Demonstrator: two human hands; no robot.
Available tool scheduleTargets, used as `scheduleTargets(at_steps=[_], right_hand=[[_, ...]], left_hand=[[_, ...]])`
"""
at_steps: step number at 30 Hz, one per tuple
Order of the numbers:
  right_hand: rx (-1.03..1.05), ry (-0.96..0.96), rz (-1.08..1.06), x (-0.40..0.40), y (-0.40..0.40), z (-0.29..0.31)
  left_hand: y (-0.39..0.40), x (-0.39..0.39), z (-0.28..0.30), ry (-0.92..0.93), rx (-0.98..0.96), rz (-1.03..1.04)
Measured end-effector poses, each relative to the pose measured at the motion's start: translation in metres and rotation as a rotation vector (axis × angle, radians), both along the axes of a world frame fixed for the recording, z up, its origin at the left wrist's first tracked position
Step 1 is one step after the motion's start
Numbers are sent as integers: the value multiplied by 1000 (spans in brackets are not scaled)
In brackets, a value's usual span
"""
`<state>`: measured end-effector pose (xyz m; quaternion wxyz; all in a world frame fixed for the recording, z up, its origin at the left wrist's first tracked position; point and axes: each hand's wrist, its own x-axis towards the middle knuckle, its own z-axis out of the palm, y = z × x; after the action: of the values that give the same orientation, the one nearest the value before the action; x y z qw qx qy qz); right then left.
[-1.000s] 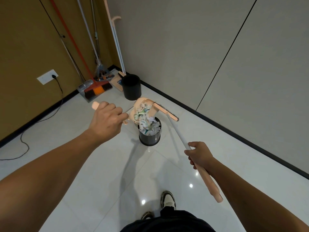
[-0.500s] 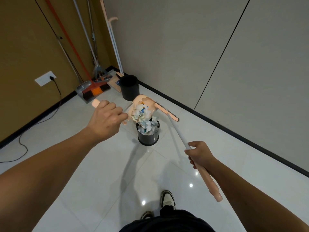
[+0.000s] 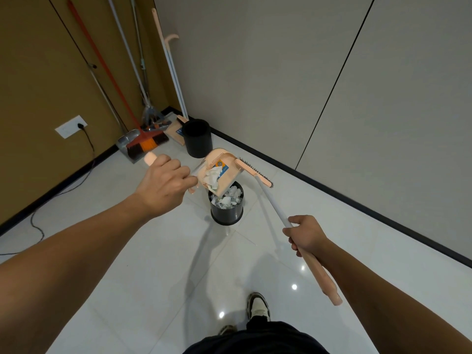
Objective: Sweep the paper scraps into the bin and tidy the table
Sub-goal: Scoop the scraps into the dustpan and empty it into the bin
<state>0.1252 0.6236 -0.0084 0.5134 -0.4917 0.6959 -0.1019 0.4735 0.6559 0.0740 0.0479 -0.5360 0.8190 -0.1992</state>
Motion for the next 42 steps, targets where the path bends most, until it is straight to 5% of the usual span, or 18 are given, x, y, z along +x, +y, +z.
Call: scheduleTargets(at_steps=[23, 27, 34, 42], right_hand=[[-21, -41, -140, -4, 39, -4], [-22, -57, -224, -11, 41, -4], [16, -380, -509, -39, 33, 12], [-225, -614, -506, -100, -79, 61]], left_hand=[[-3, 8, 5, 1, -200, -187], [-21, -3, 17, 108, -277, -85], [-72, -64, 21, 178, -207, -151], [-185, -177, 7, 236, 19, -228]])
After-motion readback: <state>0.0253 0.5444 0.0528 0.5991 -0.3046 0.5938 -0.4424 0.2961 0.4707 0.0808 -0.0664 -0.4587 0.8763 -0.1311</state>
